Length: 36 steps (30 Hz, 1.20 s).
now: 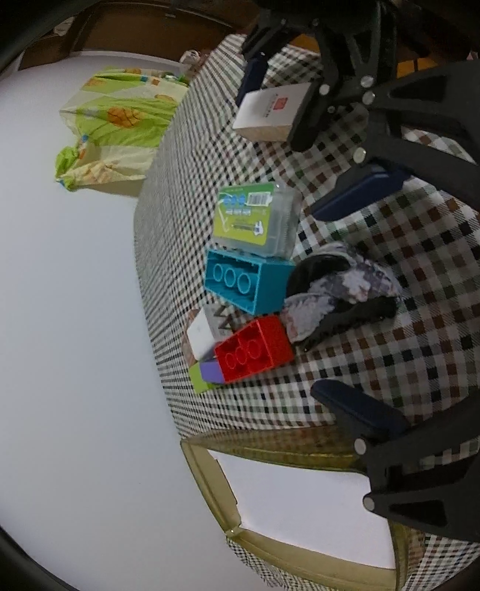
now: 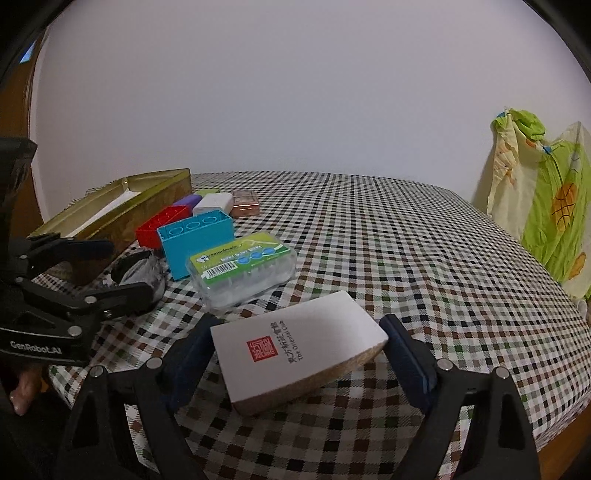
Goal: Organize rigid objects
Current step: 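Grasp the white card box with the right gripper while the left grasps the dark patterned object, then lift both held objects and carry them toward the gold tin tray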
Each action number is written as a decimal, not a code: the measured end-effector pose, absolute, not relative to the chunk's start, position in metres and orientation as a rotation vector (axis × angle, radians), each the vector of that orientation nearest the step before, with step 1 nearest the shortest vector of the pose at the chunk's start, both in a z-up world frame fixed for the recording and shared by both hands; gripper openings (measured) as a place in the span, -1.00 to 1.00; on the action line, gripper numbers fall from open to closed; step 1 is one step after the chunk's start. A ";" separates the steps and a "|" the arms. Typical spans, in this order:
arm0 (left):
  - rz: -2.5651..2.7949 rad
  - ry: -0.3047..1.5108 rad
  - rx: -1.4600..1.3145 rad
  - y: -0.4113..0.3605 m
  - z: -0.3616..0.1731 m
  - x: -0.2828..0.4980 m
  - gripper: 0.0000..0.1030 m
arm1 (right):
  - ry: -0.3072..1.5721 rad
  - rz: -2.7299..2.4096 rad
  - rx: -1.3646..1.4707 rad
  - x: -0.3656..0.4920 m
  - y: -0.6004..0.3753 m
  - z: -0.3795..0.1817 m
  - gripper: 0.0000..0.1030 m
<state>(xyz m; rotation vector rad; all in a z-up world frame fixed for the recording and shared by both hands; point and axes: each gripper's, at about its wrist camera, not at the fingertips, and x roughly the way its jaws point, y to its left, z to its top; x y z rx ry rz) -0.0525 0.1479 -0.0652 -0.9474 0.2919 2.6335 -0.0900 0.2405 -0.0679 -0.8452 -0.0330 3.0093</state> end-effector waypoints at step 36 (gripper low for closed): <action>2.843 0.171 -0.594 0.078 -0.018 -0.020 -0.11 | 0.048 3.175 -0.596 -0.084 0.199 -0.025 0.74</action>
